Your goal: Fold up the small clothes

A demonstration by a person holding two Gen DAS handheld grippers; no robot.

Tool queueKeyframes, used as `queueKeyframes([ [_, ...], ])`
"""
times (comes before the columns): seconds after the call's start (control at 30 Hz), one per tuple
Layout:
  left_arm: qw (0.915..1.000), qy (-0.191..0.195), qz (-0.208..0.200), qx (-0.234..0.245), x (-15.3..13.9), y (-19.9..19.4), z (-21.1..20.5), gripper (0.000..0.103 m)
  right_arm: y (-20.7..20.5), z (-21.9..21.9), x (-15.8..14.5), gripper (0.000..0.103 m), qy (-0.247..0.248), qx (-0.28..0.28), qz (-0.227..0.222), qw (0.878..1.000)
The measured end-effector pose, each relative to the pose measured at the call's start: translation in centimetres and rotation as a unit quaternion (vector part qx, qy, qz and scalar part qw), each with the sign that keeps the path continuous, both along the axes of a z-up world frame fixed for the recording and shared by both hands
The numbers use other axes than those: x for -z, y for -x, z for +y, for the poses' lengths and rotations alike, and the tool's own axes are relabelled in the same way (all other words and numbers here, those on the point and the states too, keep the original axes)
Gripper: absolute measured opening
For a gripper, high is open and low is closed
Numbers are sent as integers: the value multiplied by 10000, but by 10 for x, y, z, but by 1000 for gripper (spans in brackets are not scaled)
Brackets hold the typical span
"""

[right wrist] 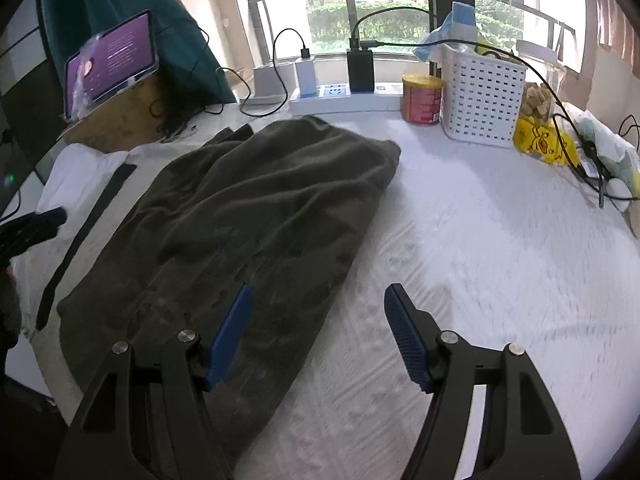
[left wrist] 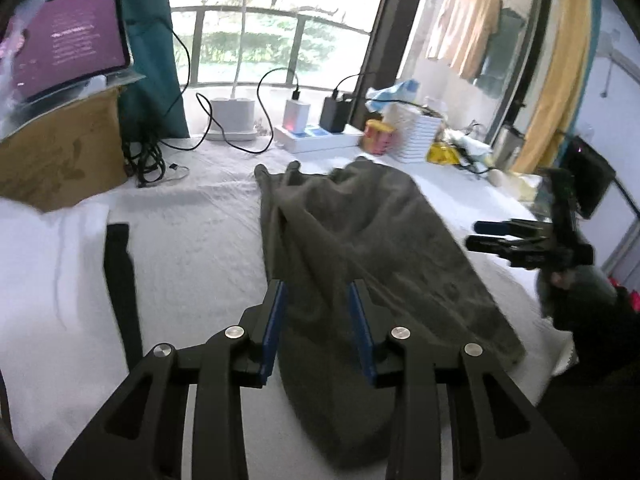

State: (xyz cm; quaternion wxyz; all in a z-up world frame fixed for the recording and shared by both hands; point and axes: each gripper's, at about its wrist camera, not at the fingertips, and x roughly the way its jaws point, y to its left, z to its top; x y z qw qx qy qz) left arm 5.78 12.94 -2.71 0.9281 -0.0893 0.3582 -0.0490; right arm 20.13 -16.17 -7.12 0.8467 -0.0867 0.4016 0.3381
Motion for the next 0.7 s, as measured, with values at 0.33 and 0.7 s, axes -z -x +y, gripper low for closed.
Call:
queueKeyframes([
  [0.33, 9988, -300, 60, 375, 7, -118, 2, 35, -43, 1, -2, 69, 20, 174, -29, 9998],
  [0.7, 9936, -754, 605, 592, 44, -216, -5, 35, -83, 6, 8, 69, 69, 302, 67, 9995],
])
